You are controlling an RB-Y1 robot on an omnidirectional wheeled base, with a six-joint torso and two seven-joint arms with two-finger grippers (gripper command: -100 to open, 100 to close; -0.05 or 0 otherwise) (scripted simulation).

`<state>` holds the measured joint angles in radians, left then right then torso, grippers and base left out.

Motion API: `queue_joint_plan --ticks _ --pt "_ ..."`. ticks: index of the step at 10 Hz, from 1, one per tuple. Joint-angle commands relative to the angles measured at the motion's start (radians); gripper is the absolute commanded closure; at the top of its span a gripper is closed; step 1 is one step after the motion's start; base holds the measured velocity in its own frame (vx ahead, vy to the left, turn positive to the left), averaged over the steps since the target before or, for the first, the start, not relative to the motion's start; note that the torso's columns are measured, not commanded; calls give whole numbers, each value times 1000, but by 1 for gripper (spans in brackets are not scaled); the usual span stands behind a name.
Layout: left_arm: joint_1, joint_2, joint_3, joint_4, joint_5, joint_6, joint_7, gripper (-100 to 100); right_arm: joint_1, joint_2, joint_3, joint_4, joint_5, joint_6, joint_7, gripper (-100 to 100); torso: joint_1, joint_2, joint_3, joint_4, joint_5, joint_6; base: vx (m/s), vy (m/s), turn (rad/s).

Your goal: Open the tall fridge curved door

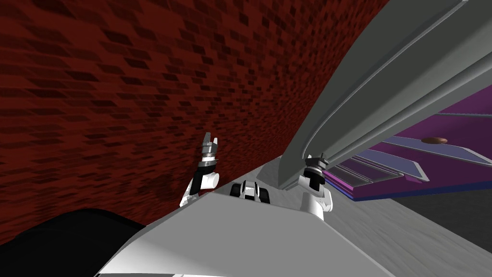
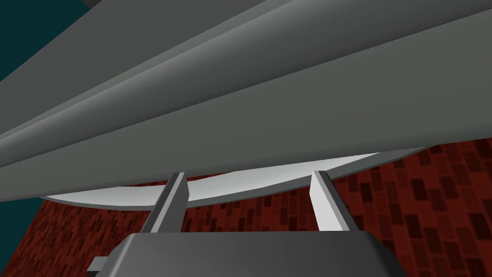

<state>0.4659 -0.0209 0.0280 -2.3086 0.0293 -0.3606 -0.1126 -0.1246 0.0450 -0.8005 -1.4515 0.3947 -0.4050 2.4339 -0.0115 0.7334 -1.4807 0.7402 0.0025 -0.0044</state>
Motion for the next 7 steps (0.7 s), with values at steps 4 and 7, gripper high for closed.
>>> queue_joint_plan --ticks 4,7 --pt "0 0 0 0 0 0 0 0 -65 -43 21 -49 15 119 -1 -100 14 0 1 1 4 1 -66 -17 -3" --pt "0 0 0 0 0 0 0 0 -96 -63 31 -71 21 178 -2 -100 17 -1 0 1 6 -1 -36 14 14"
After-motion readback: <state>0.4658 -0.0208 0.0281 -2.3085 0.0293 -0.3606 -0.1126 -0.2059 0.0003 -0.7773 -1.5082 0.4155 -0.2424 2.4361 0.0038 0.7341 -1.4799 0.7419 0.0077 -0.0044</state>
